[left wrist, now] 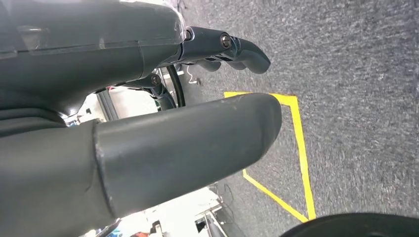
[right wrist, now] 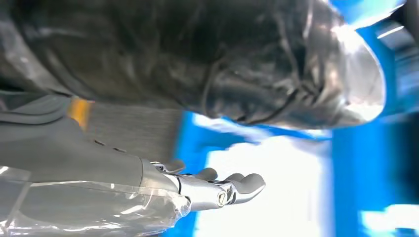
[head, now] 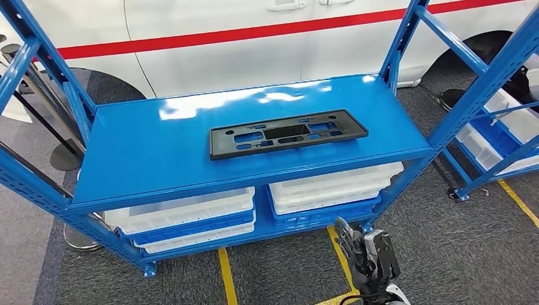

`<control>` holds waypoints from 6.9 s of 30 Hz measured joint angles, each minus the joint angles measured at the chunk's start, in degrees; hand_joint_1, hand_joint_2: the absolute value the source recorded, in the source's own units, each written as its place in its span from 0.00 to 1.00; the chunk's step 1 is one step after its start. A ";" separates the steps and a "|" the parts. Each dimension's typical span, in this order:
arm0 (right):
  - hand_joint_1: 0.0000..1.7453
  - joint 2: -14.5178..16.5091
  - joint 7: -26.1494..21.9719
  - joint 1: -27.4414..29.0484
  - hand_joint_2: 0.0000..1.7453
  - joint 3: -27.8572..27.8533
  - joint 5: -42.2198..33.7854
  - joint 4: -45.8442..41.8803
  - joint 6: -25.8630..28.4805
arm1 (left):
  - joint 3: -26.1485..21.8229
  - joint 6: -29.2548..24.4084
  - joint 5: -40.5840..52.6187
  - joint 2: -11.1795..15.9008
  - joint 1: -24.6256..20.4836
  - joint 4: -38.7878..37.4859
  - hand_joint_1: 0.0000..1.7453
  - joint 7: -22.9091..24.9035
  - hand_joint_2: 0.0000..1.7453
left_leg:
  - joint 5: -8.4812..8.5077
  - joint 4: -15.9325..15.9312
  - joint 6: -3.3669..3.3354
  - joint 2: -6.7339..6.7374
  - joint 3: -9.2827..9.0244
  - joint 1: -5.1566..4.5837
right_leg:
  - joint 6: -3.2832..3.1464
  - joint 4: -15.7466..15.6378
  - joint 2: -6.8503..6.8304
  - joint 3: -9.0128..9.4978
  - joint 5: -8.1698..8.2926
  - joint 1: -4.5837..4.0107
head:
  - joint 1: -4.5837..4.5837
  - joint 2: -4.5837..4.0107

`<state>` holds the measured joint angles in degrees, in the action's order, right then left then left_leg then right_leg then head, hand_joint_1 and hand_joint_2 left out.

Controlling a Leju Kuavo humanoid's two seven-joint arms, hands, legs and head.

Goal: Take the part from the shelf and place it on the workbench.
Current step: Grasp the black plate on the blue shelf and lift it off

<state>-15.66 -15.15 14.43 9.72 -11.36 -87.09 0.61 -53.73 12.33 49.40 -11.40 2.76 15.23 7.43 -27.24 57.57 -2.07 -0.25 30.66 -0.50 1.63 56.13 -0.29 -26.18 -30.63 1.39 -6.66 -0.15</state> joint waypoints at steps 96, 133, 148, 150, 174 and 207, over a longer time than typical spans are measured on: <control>0.00 12.09 13.12 -63.26 1.00 31.03 67.83 54.35 10.49 | 0.46 2.40 17.30 4.18 -0.38 -0.97 0.00 -5.19 0.00 | 0.17 0.05 -0.08 -0.21 0.19 -0.04 | 0.14 0.02 -0.26 -0.01 0.10 0.05 | -0.01 0.00; 0.00 11.75 17.80 -62.29 1.00 24.81 74.75 60.31 19.09 | 0.16 2.39 18.93 4.27 -0.37 -1.07 0.00 -4.94 0.00 | 0.17 0.06 -0.08 -0.19 0.18 -0.04 | 0.14 0.01 -0.23 -0.01 0.10 0.04 | -0.01 0.00; 0.00 13.06 16.94 -61.08 1.00 23.42 77.31 57.77 18.30 | -0.60 3.26 20.23 4.17 -0.42 -1.06 0.00 -3.91 0.00 | 0.50 -0.71 -1.18 -0.09 -0.13 0.03 | 0.69 2.92 -0.17 -1.56 -1.34 0.22 | -0.02 0.00; 0.00 13.08 16.99 -60.81 1.00 23.32 77.35 57.72 18.26 | -0.70 3.29 20.28 4.13 -0.44 -1.05 0.00 -3.89 0.00 | 0.52 -0.93 -1.53 -0.07 -0.23 0.06 | 0.39 10.27 0.02 -5.87 -4.23 0.00 | -0.02 0.00; 0.49 13.47 16.79 -60.46 1.00 22.79 77.41 56.90 17.72 | -1.08 3.38 20.58 3.75 -0.54 -1.01 0.00 -3.79 0.00 | 1.53 1.58 3.71 0.00 3.23 2.30 | -0.22 2.86 0.28 -6.10 3.12 0.70 | 0.18 0.00; 1.00 13.54 15.70 -60.04 1.00 22.13 76.48 56.78 14.88 | -1.78 4.24 21.22 3.65 -0.43 -0.81 0.00 -5.80 0.00 | 1.35 1.39 1.73 -0.26 3.34 1.61 | 1.35 1.54 0.09 -5.55 3.64 0.81 | 0.16 0.00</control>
<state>-2.12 0.55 -45.61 31.85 65.12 -30.32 15.49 -55.51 16.57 70.62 -7.75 2.33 14.43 1.62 -25.89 58.95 -0.34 -0.50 34.00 1.11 2.98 57.67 -0.21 -31.73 -26.99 2.20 -6.49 -0.15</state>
